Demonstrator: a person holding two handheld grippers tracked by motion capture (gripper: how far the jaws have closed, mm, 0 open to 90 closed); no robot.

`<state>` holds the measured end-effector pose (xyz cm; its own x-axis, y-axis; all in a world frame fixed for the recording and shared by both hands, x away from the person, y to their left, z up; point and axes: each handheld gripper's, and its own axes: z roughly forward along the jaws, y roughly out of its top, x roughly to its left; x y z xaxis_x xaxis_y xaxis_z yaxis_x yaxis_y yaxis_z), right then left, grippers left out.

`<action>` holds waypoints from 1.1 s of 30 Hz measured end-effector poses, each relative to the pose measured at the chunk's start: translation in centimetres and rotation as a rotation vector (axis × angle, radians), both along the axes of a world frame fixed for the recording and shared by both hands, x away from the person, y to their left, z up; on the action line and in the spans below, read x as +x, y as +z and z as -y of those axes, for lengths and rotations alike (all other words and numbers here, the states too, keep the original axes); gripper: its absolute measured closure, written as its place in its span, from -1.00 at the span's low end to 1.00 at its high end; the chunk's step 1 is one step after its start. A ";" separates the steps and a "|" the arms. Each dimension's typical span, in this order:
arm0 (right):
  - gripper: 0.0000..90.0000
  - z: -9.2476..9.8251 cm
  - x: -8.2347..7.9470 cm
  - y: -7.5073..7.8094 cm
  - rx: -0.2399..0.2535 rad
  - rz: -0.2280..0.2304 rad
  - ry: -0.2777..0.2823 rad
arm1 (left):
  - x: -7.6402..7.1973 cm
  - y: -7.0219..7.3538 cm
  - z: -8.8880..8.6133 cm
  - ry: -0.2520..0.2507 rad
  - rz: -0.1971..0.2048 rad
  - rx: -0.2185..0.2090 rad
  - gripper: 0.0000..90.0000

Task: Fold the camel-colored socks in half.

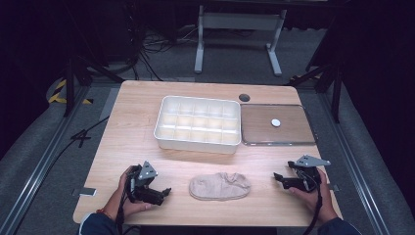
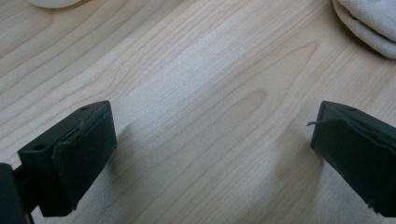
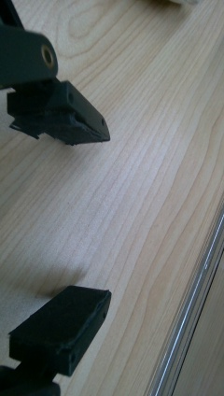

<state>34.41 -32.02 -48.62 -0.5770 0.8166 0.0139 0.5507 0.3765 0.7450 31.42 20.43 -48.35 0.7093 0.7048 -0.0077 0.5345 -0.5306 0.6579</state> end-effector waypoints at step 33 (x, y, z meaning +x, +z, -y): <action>0.92 -8.2 -3.3 4.0 0.113 0.087 0.346 | 0.1 0.0 -0.1 -0.018 0.001 -0.004 -0.99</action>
